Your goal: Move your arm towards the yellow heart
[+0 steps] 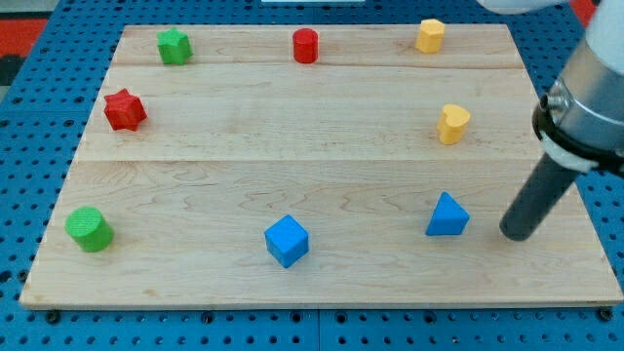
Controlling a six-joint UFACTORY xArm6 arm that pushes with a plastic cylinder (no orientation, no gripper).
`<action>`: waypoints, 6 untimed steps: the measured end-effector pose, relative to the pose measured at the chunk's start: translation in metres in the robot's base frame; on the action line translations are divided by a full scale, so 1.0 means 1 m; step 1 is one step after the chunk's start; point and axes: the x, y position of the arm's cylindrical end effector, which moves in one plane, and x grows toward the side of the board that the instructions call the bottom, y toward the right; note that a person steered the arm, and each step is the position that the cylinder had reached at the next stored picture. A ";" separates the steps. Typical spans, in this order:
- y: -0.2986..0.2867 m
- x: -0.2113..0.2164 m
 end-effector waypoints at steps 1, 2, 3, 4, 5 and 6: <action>-0.043 -0.014; -0.112 0.004; -0.159 0.006; -0.151 0.000; -0.095 -0.039; -0.052 -0.091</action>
